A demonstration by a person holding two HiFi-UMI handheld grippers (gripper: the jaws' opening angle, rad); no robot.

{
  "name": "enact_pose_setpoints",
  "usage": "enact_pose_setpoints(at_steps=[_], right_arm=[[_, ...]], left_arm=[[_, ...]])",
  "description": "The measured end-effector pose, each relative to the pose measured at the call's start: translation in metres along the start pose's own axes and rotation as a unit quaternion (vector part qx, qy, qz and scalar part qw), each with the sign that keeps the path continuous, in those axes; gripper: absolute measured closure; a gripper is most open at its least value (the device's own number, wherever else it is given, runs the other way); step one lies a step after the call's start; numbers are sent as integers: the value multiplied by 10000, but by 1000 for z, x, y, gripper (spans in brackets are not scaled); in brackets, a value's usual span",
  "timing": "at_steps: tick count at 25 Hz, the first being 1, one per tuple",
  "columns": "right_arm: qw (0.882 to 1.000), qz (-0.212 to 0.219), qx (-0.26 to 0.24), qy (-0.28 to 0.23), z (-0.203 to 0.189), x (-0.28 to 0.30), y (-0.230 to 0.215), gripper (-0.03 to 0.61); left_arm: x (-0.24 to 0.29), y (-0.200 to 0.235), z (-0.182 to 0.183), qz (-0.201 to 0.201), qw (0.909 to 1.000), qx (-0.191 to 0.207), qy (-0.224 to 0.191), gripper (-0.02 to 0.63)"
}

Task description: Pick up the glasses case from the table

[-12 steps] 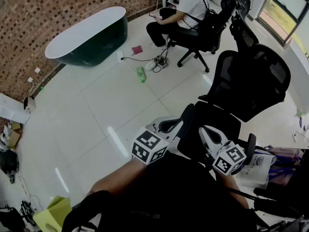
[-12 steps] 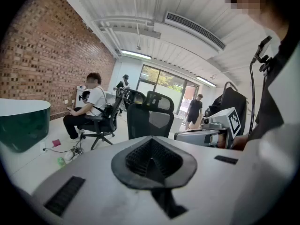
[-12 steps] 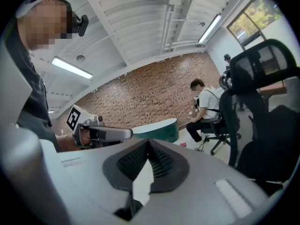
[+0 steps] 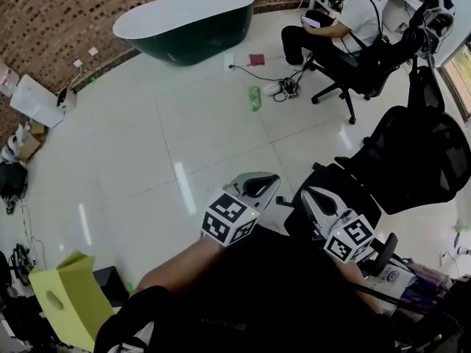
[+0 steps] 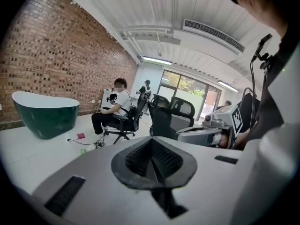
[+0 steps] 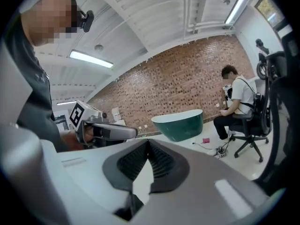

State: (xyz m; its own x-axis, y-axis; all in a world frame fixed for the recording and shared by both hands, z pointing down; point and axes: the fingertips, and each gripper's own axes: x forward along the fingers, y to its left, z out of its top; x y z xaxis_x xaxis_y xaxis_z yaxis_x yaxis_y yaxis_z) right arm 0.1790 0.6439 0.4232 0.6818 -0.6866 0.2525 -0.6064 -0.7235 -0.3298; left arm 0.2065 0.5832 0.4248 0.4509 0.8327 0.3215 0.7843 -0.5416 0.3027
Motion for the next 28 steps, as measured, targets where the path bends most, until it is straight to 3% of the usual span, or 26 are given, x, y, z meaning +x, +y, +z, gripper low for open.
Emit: enact_pose_setpoints(at_steps=[9, 15, 19, 24, 28], right_arm=[[9966, 592, -361, 447, 20, 117, 43, 577], [9893, 1050, -593, 816, 30, 204, 72, 576], [9821, 1450, -678, 988, 38, 263, 102, 576], [9665, 2132, -803, 1183, 22, 335, 157, 575], [9418, 2857, -1079, 1404, 5, 381, 216, 575]], left_arm=[[-67, 109, 13, 642, 9970, -293, -308, 607], [-130, 205, 22, 1432, 9855, -557, -722, 607], [-174, 245, 12, 1787, 9771, -823, -810, 607], [-237, 280, -7, 2259, 9656, -908, -915, 607], [-284, 290, -33, 2635, 9554, -982, -908, 607]])
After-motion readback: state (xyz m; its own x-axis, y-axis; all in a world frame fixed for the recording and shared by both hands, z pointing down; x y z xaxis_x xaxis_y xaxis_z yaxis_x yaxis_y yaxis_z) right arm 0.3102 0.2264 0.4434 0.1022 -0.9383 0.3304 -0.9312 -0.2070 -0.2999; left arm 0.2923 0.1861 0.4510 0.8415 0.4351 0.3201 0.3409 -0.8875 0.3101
